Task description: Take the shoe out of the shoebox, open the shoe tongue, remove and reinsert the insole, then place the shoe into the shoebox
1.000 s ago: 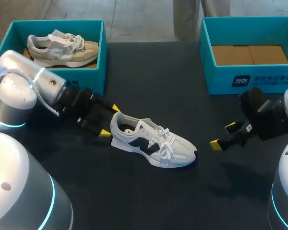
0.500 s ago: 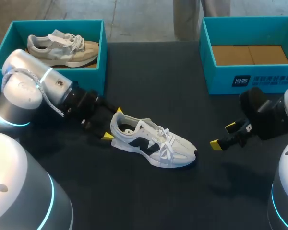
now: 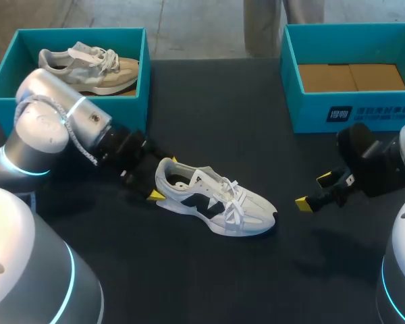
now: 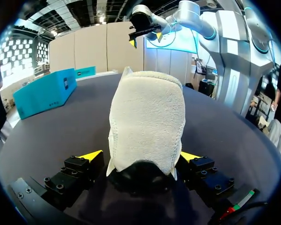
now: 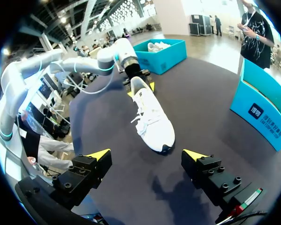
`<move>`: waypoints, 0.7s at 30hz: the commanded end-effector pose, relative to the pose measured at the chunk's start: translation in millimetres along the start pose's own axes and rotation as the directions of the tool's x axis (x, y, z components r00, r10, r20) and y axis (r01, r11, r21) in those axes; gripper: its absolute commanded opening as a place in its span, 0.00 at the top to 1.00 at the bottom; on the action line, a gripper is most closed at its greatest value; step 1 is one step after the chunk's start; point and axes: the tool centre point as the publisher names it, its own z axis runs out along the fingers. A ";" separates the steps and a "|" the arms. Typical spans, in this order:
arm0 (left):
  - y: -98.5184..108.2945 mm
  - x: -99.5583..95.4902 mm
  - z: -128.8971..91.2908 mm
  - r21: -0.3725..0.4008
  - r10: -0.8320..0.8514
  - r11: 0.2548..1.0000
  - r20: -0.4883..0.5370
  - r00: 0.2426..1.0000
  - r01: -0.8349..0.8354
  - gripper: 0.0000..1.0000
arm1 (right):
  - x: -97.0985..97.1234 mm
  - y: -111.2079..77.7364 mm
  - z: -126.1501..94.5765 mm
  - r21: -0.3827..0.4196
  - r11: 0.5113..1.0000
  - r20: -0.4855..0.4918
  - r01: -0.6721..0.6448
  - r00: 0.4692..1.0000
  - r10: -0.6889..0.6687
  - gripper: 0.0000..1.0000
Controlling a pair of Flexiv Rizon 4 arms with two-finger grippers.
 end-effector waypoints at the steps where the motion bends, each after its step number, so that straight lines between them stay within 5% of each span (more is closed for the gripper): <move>1: 0.4 -1.0 1.7 0.001 0.003 1.000 -0.010 1.000 -0.003 0.00 | 0.7 -1.2 -0.5 -0.002 1.000 0.000 0.001 1.000 -0.001 0.00; 4: -0.5 0.6 3.1 0.001 0.006 1.000 -0.016 1.000 -0.006 0.00 | 0.7 -1.2 -0.5 -0.002 1.000 0.000 0.001 1.000 -0.001 0.00; 5: -0.7 1.0 3.4 0.002 0.007 1.000 -0.017 1.000 -0.007 0.08 | 0.7 -1.2 -0.5 -0.002 1.000 0.000 0.001 1.000 -0.001 0.00; 6: -1.1 1.9 3.9 0.003 0.008 1.000 -0.019 1.000 -0.008 0.18 | 0.7 -1.2 -0.5 -0.002 1.000 0.000 0.001 1.000 -0.001 0.00; 7: -1.7 3.3 4.6 0.003 0.009 1.000 -0.021 1.000 -0.009 0.43 | 0.7 -1.2 -0.5 -0.002 1.000 0.000 0.001 1.000 -0.001 0.00; 12: -2.8 6.5 4.9 0.009 0.013 1.000 -0.027 1.000 -0.013 1.00 | 0.7 -1.2 -0.5 -0.002 1.000 0.000 0.001 1.000 -0.001 0.00; 21: -2.7 12.8 -2.8 0.044 0.001 0.999 0.047 0.999 -0.003 1.00 | 0.7 -1.2 -0.5 -0.002 1.000 0.000 0.001 1.000 -0.001 0.00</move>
